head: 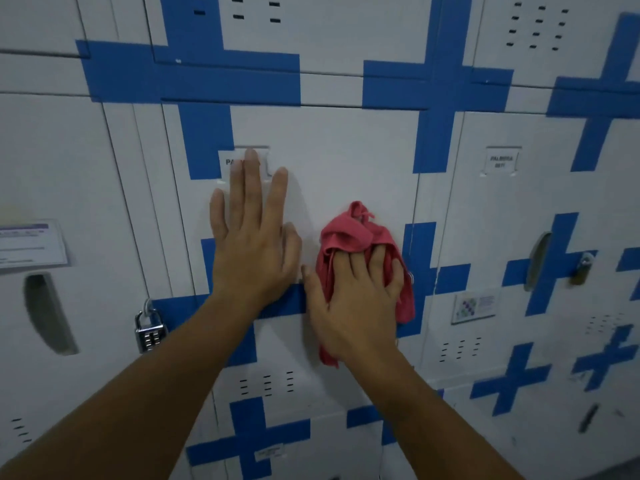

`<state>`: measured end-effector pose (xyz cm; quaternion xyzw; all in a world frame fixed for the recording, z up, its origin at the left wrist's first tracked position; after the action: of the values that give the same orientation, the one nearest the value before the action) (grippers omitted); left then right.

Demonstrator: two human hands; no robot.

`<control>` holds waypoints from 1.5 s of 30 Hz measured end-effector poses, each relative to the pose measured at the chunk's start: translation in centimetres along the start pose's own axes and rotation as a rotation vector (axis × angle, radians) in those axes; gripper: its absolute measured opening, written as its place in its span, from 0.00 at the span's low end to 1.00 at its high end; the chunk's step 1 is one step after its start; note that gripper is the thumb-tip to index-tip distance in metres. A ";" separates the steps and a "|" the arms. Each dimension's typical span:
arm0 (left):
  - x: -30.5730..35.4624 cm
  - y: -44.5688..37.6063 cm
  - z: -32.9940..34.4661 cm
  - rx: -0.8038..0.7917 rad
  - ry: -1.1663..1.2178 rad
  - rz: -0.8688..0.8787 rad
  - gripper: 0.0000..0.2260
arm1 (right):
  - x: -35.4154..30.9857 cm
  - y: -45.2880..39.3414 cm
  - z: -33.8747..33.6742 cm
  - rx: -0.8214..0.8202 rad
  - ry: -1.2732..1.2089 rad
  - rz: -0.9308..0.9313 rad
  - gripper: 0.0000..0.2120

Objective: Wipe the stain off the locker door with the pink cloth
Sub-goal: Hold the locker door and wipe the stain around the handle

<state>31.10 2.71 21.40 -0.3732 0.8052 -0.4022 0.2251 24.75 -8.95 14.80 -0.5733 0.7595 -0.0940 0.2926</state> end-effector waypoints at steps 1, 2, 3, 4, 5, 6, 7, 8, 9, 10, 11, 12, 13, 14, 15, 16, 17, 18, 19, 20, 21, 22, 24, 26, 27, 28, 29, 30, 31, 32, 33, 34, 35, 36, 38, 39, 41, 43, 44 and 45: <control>-0.2 -0.3 0.2 -0.003 -0.061 0.027 0.31 | 0.2 0.5 0.7 -0.025 -0.003 -0.007 0.34; -0.4 -0.3 0.6 -0.006 -0.118 0.050 0.31 | 0.3 0.7 1.1 -0.037 -0.006 -0.013 0.34; -0.5 0.0 1.1 -0.004 -0.157 0.064 0.31 | 0.4 0.6 1.0 -0.034 -0.009 -0.016 0.34; -0.5 0.1 1.3 -0.001 -0.176 0.067 0.32 | 0.3 0.2 0.6 -0.022 -0.007 -0.018 0.34; -0.5 0.1 1.4 -0.002 -0.184 0.066 0.32 | 0.0 -0.2 0.0 -0.002 -0.002 -0.021 0.34; -0.4 0.1 1.5 -0.004 -0.187 0.065 0.32 | -0.3 -0.6 -0.6 0.018 0.002 -0.026 0.33; -0.3 0.0 1.5 0.000 -0.186 0.067 0.32 | -0.6 -1.0 -1.2 0.038 -0.005 -0.028 0.33; -0.3 0.0 1.4 0.007 -0.184 0.068 0.32 | -0.8 -1.3 -1.8 0.059 -0.015 -0.028 0.32; -0.3 0.0 1.4 0.014 -0.187 0.068 0.32 | -1.0 -1.5 -2.2 0.073 -0.027 -0.028 0.32; -0.3 0.1 1.4 0.017 -0.192 0.067 0.32 | -1.2 -1.5 -2.3 0.084 -0.037 -0.027 0.33; -0.3 0.1 1.5 0.016 -0.193 0.066 0.32 | -1.2 -1.4 -2.2 0.089 -0.046 -0.022 0.33; -0.3 0.1 1.6 0.015 -0.195 0.065 0.33 | -1.0 -1.0 -1.6 0.081 -0.053 -0.012 0.33; -0.3 0.1 1.6 0.018 -0.201 0.066 0.33 | -0.8 -0.5 -0.6 0.060 -0.057 -0.003 0.33; -0.3 0.0 1.6 0.023 -0.207 0.069 0.34 | -0.5 0.1 0.5 0.033 -0.057 0.001 0.33; -0.3 0.0 1.6 0.025 -0.210 0.071 0.34 | -0.4 0.8 1.7 0.006 -0.057 -0.001 0.32; -0.3 -0.1 1.5 0.026 -0.210 0.071 0.34 | -0.2 1.3 2.5 -0.014 -0.056 -0.005 0.32; -0.3 0.0 1.5 0.029 -0.209 0.072 0.35 | -0.1 1.6 2.9 -0.026 -0.052 -0.006 0.32; -0.3 0.0 1.5 0.034 -0.213 0.073 0.34 | -0.1 1.6 2.8 -0.032 -0.047 -0.004 0.32; -0.2 0.0 1.4 0.038 -0.219 0.072 0.34 | -0.2 1.3 2.3 -0.031 -0.044 -0.002 0.32; -0.2 0.0 1.5 0.038 -0.224 0.069 0.34 | -0.4 0.8 1.5 -0.016 -0.044 -0.001 0.33; -0.2 0.0 1.5 0.040 -0.223 0.067 0.34 | -0.5 0.2 0.4 0.013 -0.049 0.001 0.33; -0.2 0.1 1.5 0.044 -0.220 0.067 0.34 | -0.6 -0.5 -0.7 0.048 -0.056 0.004 0.33; -0.2 0.1 1.5 0.052 -0.221 0.065 0.34 | -0.5 -1.5 -2.5 0.093 -0.054 0.010 0.33; -0.2 0.1 1.4 0.055 -0.226 0.066 0.34 | -0.3 -1.5 -2.6 0.083 -0.046 0.007 0.32; -0.2 0.1 1.4 0.052 -0.228 0.067 0.34 | -0.1 -1.1 -2.0 0.058 -0.045 0.007 0.33; -0.2 0.1 1.4 0.047 -0.231 0.067 0.34 | 0.1 -0.5 -1.2 0.024 -0.050 0.009 0.33; -0.2 0.1 1.4 0.040 -0.232 0.066 0.34 | 0.2 0.3 -0.1 -0.011 -0.055 0.007 0.33; -0.2 0.1 1.4 0.034 -0.231 0.066 0.35 | 0.3 1.0 0.8 -0.039 -0.059 0.000 0.33; -0.2 0.1 1.4 0.029 -0.227 0.066 0.35 | 0.4 1.6 1.5 -0.057 -0.056 -0.007 0.33; -0.2 0.1 1.4 0.028 -0.225 0.066 0.35 | 0.4 1.8 1.7 -0.064 -0.049 -0.011 0.33; -0.2 0.1 1.4 0.029 -0.224 0.065 0.35 | 0.3 1.7 1.4 -0.062 -0.044 -0.013 0.33; -0.2 0.0 1.4 0.031 -0.223 0.063 0.34 | 0.1 1.3 0.8 -0.049 -0.038 -0.016 0.33; -0.2 0.0 1.4 0.033 -0.223 0.061 0.34 | -0.1 0.8 -0.1 -0.025 -0.031 -0.021 0.33; -0.2 0.1 1.4 0.036 -0.222 0.060 0.34 | -0.4 0.2 -1.1 0.004 -0.024 -0.025 0.33; -0.2 0.2 1.4 0.041 -0.214 0.064 0.34 | -0.6 -1.1 -2.8 0.048 -0.016 -0.024 0.33; -0.2 0.2 1.5 0.039 -0.210 0.065 0.34 | -0.7 -1.4 -3.3 0.059 -0.020 -0.023 0.33; -0.2 0.1 1.5 0.027 -0.210 0.061 0.34 | -0.6 -1.3 -3.1 0.053 -0.043 -0.020 0.32; -0.2 0.1 1.5 0.019 -0.212 0.060 0.35 | -0.3 -0.1 -1.4 0.001 -0.062 -0.009 0.32; -0.2 0.1 1.5 0.022 -0.214 0.061 0.35 | -0.2 0.7 -0.2 -0.033 -0.062 -0.007 0.32; -0.2 0.1 1.4 0.027 -0.214 0.064 0.35 | -0.1 1.5 0.9 -0.062 -0.060 -0.012 0.33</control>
<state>32.10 2.19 20.53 -0.3852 0.7825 -0.3635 0.3273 24.07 -8.24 13.39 -0.5893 0.7494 -0.0549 0.2968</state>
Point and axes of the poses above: each hand's wrist, its own y-axis away from the middle knuckle, its own z-axis out of the palm, x = y × z, the point moved 9 cm from there along -y, towards the middle knuckle, and after that the axes turned 15 degrees about -x, right-handed, at the moved point
